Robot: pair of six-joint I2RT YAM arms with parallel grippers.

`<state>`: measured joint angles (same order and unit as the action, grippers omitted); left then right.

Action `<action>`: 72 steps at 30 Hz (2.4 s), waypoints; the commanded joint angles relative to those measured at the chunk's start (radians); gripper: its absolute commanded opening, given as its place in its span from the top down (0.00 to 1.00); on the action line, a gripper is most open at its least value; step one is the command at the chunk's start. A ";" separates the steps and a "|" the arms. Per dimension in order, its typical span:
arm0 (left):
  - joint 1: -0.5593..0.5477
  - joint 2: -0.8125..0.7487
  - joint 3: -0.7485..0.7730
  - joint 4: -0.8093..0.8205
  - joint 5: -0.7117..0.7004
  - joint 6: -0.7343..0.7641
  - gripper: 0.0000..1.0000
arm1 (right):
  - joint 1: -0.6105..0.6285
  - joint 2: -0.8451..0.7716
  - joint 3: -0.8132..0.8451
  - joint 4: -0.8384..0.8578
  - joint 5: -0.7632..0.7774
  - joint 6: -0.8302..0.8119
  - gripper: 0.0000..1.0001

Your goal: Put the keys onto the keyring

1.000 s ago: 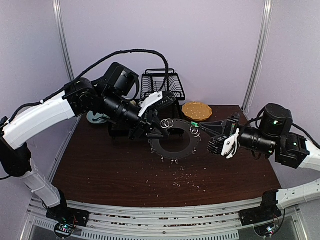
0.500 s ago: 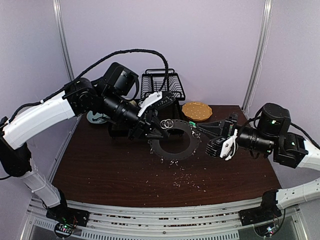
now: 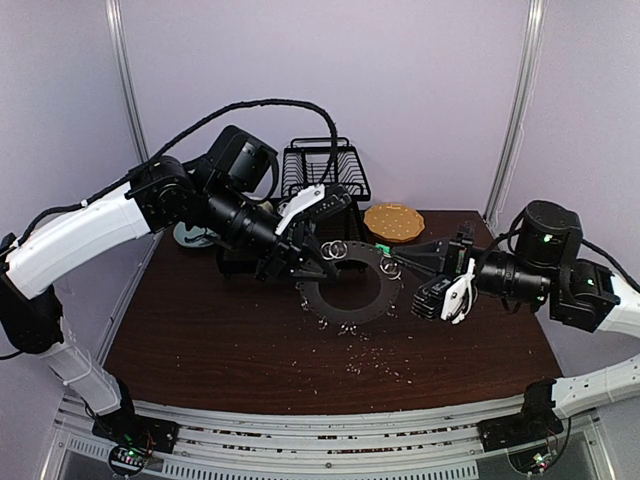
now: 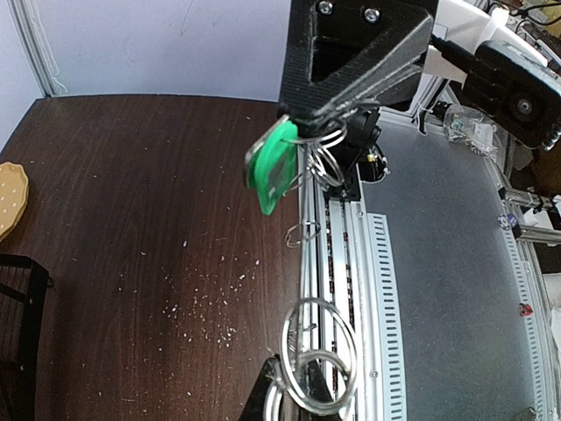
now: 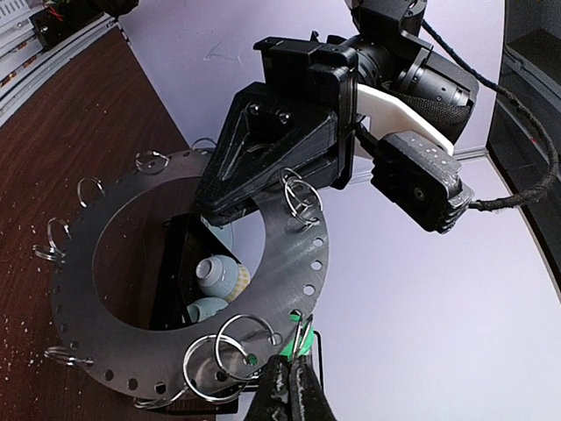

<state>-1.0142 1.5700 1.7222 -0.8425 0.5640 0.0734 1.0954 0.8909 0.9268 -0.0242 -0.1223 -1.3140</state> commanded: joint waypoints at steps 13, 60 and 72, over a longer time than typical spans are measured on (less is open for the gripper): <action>0.005 -0.021 0.015 0.063 0.038 0.026 1.00 | 0.056 0.047 0.013 -0.080 0.119 -0.094 1.00; 0.020 -0.072 -0.192 0.080 -0.027 0.081 1.00 | -0.072 0.060 0.159 -0.150 -0.126 0.355 1.00; 0.205 -0.003 -0.784 0.568 0.270 -0.279 1.00 | -0.144 -0.033 0.050 -0.090 -0.166 0.489 1.00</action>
<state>-0.8200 1.5204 1.0096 -0.5568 0.6769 -0.0483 0.9546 0.8646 0.9897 -0.1413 -0.2543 -0.8722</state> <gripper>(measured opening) 0.043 0.006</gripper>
